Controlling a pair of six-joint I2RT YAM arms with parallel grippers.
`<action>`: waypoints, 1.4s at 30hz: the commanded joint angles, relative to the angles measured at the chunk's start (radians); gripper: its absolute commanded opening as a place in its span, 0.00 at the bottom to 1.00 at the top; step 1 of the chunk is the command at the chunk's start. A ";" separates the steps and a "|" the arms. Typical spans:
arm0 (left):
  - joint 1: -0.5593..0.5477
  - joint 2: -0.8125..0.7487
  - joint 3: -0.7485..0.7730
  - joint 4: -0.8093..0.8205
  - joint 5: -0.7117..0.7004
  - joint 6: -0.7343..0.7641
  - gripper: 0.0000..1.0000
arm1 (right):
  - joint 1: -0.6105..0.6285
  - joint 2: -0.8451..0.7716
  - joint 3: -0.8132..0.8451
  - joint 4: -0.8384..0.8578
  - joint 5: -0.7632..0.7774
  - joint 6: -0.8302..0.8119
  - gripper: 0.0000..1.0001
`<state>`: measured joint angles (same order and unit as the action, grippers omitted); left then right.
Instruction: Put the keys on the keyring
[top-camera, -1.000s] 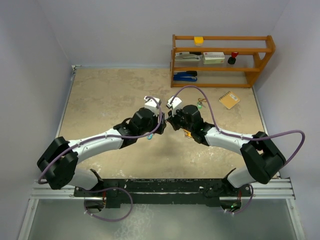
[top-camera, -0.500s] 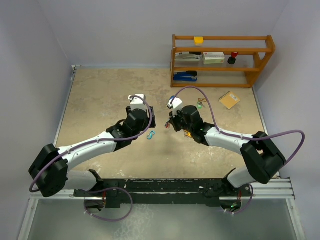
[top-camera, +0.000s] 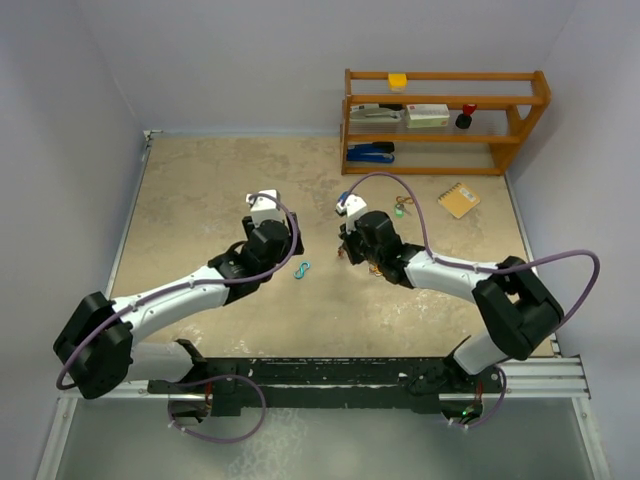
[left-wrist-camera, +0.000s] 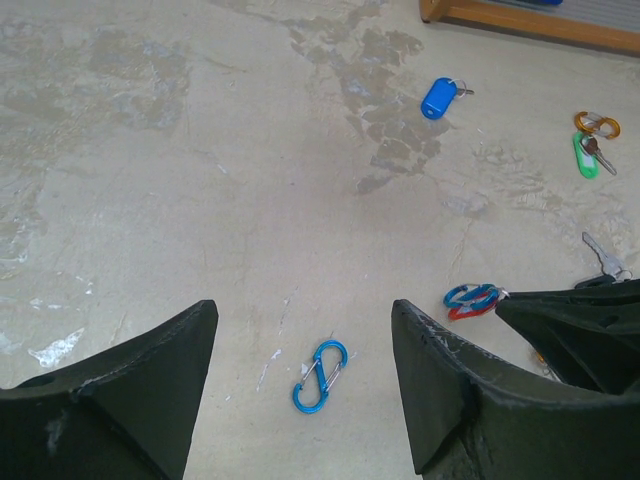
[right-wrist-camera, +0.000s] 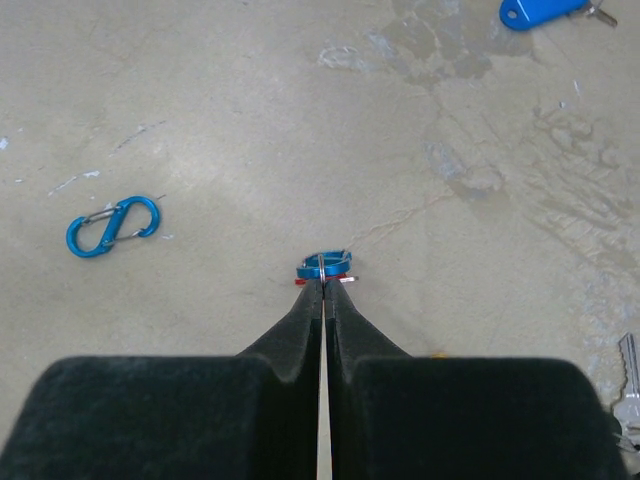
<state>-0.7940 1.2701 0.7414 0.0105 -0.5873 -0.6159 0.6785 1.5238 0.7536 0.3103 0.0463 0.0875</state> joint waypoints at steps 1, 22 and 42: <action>0.009 -0.048 -0.014 0.039 -0.034 -0.022 0.67 | -0.016 -0.003 0.044 -0.019 0.094 0.067 0.06; 0.024 -0.071 -0.053 0.056 -0.015 -0.024 0.67 | -0.215 0.207 0.341 -0.056 0.052 0.274 0.68; 0.049 -0.057 -0.067 0.067 0.001 -0.015 0.67 | -0.327 0.567 0.667 -0.059 -0.153 0.292 0.56</action>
<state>-0.7555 1.2186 0.6746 0.0368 -0.5892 -0.6353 0.3695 2.0838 1.3697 0.2237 -0.0563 0.3515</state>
